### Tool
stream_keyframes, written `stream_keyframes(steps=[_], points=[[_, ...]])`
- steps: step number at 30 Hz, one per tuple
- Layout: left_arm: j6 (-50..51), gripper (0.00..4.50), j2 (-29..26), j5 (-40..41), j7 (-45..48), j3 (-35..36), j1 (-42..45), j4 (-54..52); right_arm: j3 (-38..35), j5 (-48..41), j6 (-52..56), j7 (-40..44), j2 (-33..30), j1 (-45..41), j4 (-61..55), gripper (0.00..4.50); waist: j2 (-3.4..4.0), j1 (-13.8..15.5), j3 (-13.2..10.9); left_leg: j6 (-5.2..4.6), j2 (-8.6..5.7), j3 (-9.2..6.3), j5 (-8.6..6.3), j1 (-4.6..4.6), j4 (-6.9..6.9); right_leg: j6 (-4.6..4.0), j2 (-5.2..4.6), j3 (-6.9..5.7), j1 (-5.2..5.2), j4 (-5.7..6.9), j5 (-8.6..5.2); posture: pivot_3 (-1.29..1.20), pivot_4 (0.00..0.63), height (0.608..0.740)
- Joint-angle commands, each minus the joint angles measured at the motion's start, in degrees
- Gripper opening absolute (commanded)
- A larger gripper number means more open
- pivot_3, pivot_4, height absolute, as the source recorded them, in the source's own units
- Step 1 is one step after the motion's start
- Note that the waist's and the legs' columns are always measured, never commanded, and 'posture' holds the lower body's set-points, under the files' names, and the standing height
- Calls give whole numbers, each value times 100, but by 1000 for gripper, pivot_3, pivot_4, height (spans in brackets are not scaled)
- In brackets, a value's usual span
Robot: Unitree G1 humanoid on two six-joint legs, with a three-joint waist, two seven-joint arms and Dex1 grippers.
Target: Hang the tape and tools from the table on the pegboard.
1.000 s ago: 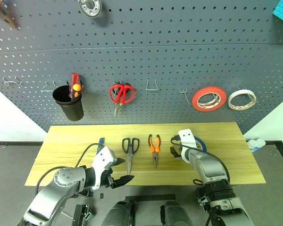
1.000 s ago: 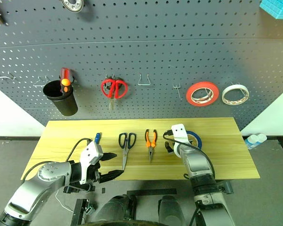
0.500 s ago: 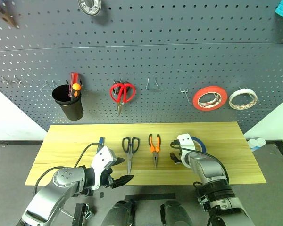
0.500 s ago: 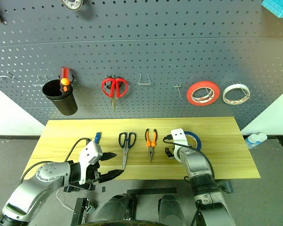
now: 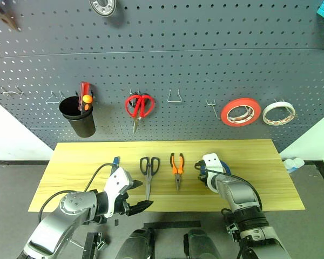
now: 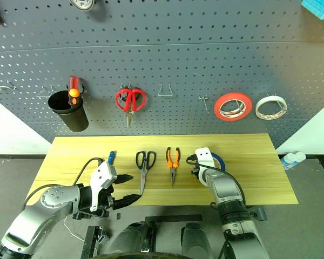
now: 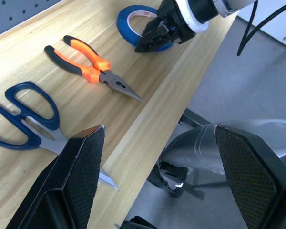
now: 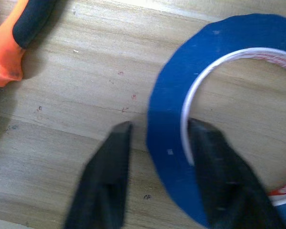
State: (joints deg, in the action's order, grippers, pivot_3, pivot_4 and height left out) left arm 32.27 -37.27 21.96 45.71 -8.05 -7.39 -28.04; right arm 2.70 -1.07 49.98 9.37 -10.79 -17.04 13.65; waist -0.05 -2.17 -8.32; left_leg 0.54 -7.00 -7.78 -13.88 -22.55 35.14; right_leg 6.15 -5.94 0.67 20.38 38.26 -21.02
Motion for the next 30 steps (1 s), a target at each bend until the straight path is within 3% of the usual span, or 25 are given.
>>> stream_keyframes(steps=[1, 12, 20, 30], points=[[8, 3847, 20, 75, -74, 147, 200, -186, -84, -39, -61, -3, 18, -155, -57, 677, 0, 10, -1, 0, 0, 0, 0, 0, 0, 0, 0, 0, 0, 0, 0, 4, 146, 717], [-282, 3847, 227, -105, -119, 62, 627, 367, -124, -8, -392, 105, -219, -517, 204, 676, -6, 13, 8, 41, -1, 2, 24, -1, 0, 2, 5, 0, 3, 4, 1, -7, 81, 717], [-540, 3847, 281, -216, 0, 12, 801, 726, -120, -23, -289, 291, -473, -212, -292, 676, -11, -2, 61, 45, -1, 7, 26, -3, 2, 3, 6, 3, 7, 12, 1, -22, 51, 717], [-881, 3847, 343, -374, 93, 55, 955, 1078, -160, -303, -4, 929, -1037, 1208, -2349, 676, -22, 29, 329, 50, -1, 8, 29, -3, 12, 3, 8, 6, 7, 20, 1, -22, 0, 717]])
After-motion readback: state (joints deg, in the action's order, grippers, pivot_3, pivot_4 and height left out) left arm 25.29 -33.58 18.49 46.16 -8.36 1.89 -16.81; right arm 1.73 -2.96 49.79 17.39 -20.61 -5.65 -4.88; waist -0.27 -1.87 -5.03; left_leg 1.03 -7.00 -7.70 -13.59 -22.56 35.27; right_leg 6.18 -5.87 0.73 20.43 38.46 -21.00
